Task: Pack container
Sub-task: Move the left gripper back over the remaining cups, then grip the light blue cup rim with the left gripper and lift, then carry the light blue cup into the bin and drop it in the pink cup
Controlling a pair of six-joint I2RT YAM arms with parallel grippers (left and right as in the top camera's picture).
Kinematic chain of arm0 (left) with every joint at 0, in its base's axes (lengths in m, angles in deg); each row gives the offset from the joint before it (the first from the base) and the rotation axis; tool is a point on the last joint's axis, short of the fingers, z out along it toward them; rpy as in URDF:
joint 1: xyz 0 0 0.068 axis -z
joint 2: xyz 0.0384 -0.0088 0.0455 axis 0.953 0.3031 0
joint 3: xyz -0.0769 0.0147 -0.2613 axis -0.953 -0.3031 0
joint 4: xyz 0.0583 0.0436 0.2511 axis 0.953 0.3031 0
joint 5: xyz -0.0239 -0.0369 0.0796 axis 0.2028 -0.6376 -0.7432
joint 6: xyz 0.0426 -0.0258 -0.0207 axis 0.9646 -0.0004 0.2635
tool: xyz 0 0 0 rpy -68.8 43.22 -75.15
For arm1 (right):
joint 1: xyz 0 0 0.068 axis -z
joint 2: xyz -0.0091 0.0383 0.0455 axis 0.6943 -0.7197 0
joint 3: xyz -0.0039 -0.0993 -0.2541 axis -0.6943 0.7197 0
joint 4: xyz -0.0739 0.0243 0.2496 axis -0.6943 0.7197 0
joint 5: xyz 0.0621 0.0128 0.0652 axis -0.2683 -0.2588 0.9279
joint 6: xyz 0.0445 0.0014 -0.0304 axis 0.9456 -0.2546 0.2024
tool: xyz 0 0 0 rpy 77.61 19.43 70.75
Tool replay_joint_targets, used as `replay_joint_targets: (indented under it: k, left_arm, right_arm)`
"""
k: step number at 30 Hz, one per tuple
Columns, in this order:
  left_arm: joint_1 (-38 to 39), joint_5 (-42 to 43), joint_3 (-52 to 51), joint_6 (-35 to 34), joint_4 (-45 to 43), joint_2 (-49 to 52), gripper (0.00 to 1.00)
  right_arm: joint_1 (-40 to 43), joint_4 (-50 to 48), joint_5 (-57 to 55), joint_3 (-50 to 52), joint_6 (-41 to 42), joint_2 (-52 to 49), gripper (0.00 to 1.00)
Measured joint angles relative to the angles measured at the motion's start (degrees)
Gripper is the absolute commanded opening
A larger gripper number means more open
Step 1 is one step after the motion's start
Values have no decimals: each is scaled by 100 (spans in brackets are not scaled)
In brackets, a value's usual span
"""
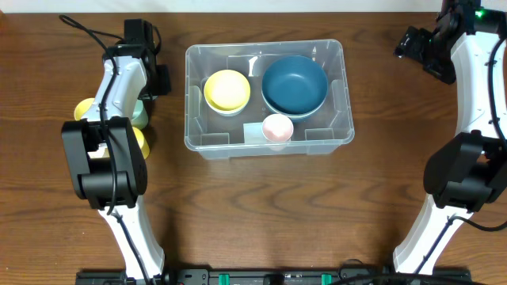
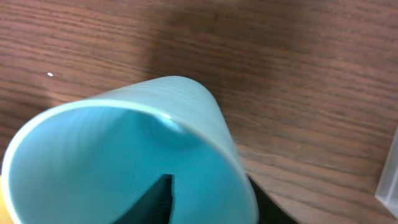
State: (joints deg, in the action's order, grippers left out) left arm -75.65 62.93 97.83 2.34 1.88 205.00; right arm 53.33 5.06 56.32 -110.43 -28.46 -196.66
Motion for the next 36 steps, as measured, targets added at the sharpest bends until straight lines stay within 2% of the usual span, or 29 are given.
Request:
replay_joint_targets:
  k: [2, 3, 5, 13, 19, 25, 30, 36]
  left_arm:
    - [-9, 0, 0, 22, 4, 0, 19]
    - [-9, 0, 0, -9, 9, 0, 11]
    - [-9, 2, 0, -13, 31, 0, 6]
    - [-4, 2, -26, -125, 85, -334, 6]
    - [-4, -22, -42, -474, 168, -1425, 6]
    - [81, 219, -42, -898, 824, -2625, 6]
    - [573, 1025, -42, -901, 1440, -3226, 6]
    - [1759, 1792, -42, -481, 1790, -3311, 6]
  right_arm:
    - [0, 2, 0, 0, 0, 0, 99]
    - [0, 0, 0, 0, 0, 0, 99]
    - [0, 2, 0, 0, 0, 0, 99]
    - [0, 0, 0, 0, 0, 0, 99]
    - [0, 0, 0, 0, 0, 0, 99]
    - [0, 2, 0, 0, 0, 0, 99]
    - [0, 0, -2, 0, 0, 0, 99]
    - [0, 0, 0, 0, 0, 0, 99]
